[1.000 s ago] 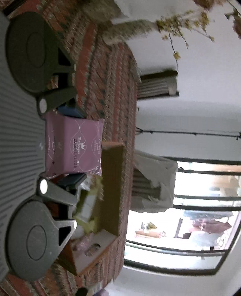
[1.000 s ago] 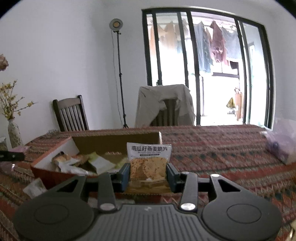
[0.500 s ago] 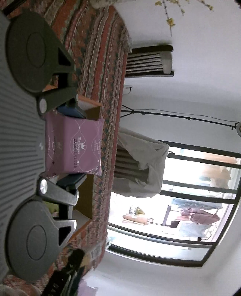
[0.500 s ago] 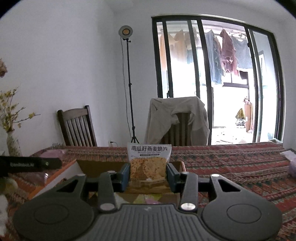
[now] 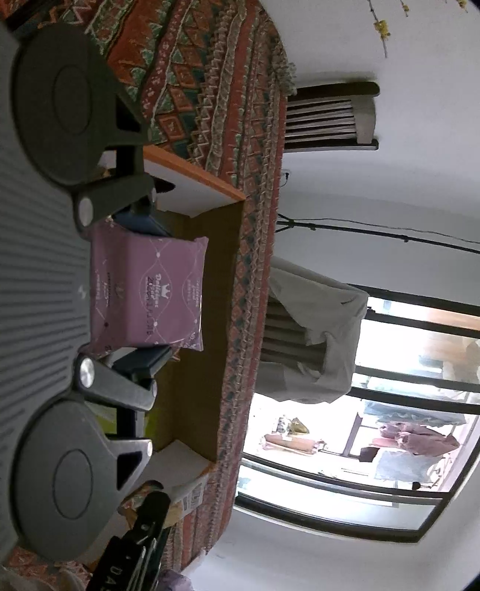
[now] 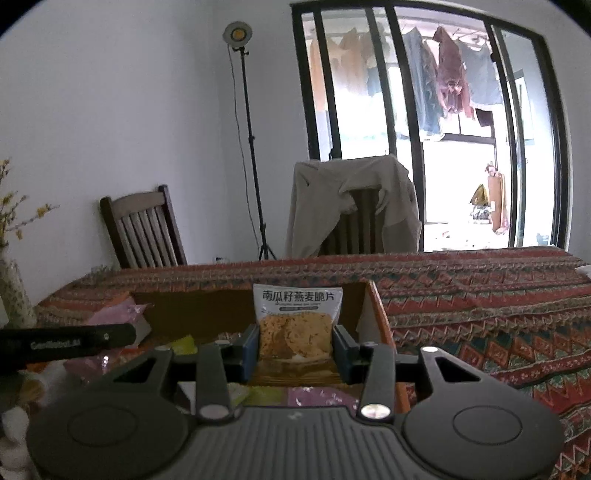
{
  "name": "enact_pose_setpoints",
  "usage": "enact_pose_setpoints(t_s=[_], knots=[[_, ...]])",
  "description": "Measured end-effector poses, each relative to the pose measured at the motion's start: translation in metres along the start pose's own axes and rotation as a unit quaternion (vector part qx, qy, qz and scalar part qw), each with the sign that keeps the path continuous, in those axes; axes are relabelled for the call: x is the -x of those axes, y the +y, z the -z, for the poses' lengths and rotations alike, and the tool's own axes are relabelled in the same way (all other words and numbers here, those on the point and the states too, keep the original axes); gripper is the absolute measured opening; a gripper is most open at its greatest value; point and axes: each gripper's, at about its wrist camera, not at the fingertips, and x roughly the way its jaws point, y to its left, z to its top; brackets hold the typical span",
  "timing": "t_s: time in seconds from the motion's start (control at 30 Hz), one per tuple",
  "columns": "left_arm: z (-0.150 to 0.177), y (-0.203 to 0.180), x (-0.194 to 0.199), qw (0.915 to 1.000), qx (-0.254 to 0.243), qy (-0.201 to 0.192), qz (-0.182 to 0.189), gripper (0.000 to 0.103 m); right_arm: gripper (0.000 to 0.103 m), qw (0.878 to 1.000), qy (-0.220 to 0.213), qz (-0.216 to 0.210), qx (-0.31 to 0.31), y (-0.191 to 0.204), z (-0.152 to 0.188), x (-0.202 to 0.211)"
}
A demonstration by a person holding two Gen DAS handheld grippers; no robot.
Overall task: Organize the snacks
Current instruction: 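Carry both packets over the cardboard box and open both grippers to drop them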
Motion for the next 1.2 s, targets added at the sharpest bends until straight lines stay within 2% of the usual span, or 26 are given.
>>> enact_pose_setpoints(t_s=[0.23, 0.3, 0.37, 0.4, 0.43, 0.47, 0.53, 0.6, 1.03, 1.2], knots=[[0.008, 0.002, -0.007, 0.9999, -0.003, 0.012, 0.003, 0.063, 0.042, 1.000, 0.018, -0.006, 0.005, 0.003, 0.004, -0.006], [0.007, 0.002, -0.003, 1.0000, -0.003, 0.005, 0.005, 0.067, 0.043, 1.000, 0.020, -0.003, 0.005, 0.003, 0.005, -0.007], [0.007, 0.002, 0.001, 1.0000, 0.000, -0.006, 0.007, 0.081, 0.046, 1.000, 0.019, -0.004, 0.000, 0.001, 0.005, -0.006], [0.007, 0.002, 0.004, 0.9999, 0.001, -0.011, 0.005, 0.085, 0.056, 1.000, 0.017, -0.004, -0.002, 0.000, 0.004, -0.006], [0.007, 0.002, 0.007, 0.9998, 0.003, -0.016, 0.005, 0.092, 0.069, 1.000, 0.014, -0.003, -0.003, 0.000, 0.004, -0.006], [0.007, 0.003, 0.008, 0.9998, 0.005, -0.021, 0.005, 0.099, 0.076, 1.000, 0.011, -0.003, -0.005, -0.001, 0.004, -0.004], [0.006, 0.003, 0.012, 0.9994, 0.011, -0.031, 0.004, 0.103, 0.094, 1.000, 0.003, -0.004, -0.008, -0.002, 0.003, -0.002], [0.005, 0.005, 0.013, 0.9990, 0.018, -0.040, 0.006, 0.103, 0.103, 1.000, -0.001, -0.002, -0.011, -0.003, 0.004, -0.001], [0.004, 0.005, 0.016, 0.9990, 0.021, -0.039, 0.003, 0.103, 0.103, 1.000, -0.005, 0.013, -0.013, -0.007, 0.003, 0.002], [-0.003, 0.008, 0.029, 0.9983, 0.037, -0.041, 0.019, 0.103, 0.103, 1.000, -0.015, 0.016, -0.013, -0.007, 0.000, 0.008]])
